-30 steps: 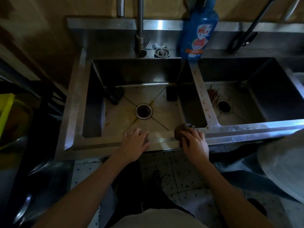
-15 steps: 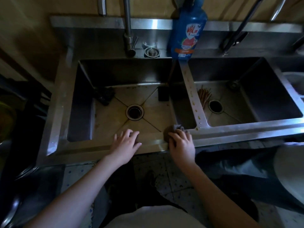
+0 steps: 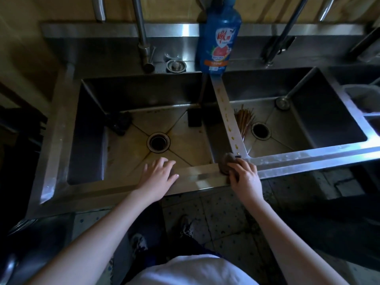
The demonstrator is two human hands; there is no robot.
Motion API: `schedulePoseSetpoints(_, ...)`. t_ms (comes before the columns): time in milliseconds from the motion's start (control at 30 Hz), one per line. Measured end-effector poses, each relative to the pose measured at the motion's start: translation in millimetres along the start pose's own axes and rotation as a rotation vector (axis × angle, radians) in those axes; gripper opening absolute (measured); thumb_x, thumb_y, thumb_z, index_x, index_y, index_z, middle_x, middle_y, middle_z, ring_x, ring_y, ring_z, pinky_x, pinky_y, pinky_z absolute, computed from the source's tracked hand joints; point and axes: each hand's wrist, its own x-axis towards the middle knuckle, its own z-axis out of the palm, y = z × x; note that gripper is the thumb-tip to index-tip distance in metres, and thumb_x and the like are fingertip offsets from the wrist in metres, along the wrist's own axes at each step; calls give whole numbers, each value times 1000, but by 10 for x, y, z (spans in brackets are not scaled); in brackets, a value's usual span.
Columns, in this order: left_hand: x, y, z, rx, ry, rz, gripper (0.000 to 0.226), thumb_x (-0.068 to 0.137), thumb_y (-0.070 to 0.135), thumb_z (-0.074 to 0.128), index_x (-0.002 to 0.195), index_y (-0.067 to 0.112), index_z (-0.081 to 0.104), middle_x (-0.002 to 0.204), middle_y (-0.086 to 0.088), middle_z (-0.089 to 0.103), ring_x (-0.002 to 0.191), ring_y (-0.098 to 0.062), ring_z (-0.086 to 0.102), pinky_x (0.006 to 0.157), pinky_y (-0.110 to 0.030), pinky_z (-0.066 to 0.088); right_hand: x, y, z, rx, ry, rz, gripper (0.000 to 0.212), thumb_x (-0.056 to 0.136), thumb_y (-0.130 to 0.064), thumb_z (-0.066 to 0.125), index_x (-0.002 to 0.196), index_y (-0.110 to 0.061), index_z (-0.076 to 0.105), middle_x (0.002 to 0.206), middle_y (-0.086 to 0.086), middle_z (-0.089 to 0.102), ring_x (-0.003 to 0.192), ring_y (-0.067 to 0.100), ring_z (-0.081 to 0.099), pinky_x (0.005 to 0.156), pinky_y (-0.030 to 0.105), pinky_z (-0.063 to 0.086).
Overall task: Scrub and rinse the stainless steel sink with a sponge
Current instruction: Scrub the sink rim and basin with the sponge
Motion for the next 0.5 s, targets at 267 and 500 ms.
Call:
schedulePoseSetpoints(267, 102, 197, 14, -35, -43, 18, 51, 94, 47, 40, 140, 27, 32, 141, 1, 34, 131, -23, 32, 111, -50, 16, 87, 337, -106, 88, -38, 62, 31, 82, -10, 66, 112, -19, 69, 127, 4, 60, 116, 30, 48, 95, 42, 47)
schedulePoseSetpoints(500, 252, 354, 87, -75, -60, 17, 50, 94, 45, 42, 140, 27, 33, 140, 1, 35, 130, -23, 33, 111, -52, 15, 246, 474, -198, 174, -144, -29, 34, 77, -3, 68, 106, -21, 73, 123, 0, 63, 115, 26, 52, 98, 37, 47)
